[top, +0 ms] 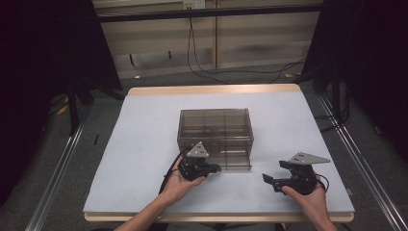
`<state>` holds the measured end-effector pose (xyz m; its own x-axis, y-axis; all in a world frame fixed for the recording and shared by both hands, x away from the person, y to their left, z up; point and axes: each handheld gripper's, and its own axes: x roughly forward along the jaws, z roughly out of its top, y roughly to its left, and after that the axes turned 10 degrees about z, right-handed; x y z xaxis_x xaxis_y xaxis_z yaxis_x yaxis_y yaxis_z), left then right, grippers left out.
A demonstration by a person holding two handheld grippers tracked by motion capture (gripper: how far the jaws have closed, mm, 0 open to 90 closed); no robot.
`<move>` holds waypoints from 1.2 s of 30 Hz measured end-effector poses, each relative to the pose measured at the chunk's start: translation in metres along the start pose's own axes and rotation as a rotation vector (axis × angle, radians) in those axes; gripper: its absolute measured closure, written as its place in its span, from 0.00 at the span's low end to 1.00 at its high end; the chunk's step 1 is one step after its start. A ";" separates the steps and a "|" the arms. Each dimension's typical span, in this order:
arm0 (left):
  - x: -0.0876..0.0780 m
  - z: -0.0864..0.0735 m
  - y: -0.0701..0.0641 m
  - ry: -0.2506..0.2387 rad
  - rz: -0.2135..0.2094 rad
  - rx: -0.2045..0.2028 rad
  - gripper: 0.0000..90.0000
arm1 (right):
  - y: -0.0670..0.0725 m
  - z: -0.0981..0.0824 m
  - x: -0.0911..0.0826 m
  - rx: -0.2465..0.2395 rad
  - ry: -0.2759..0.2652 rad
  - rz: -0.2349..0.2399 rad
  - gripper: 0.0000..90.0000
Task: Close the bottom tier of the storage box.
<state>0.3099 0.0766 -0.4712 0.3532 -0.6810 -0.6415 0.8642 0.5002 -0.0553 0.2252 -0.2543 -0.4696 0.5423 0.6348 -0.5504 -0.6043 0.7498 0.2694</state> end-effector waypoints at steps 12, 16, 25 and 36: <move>0.000 0.002 0.001 0.001 0.001 -0.009 1.00 | -0.001 0.001 0.001 -0.002 0.003 0.005 0.16; 0.000 0.002 0.000 0.005 0.013 -0.010 1.00 | -0.001 0.001 0.002 -0.002 0.003 0.006 0.16; 0.001 0.002 0.001 0.002 0.014 -0.015 1.00 | -0.001 0.002 0.002 -0.001 0.008 0.009 0.16; 0.003 0.005 0.006 0.007 0.031 -0.021 1.00 | -0.001 0.002 0.002 -0.007 0.007 0.012 0.16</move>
<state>0.3178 0.0743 -0.4696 0.3768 -0.6613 -0.6486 0.8451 0.5321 -0.0515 0.2280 -0.2538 -0.4696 0.5307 0.6427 -0.5526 -0.6149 0.7406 0.2708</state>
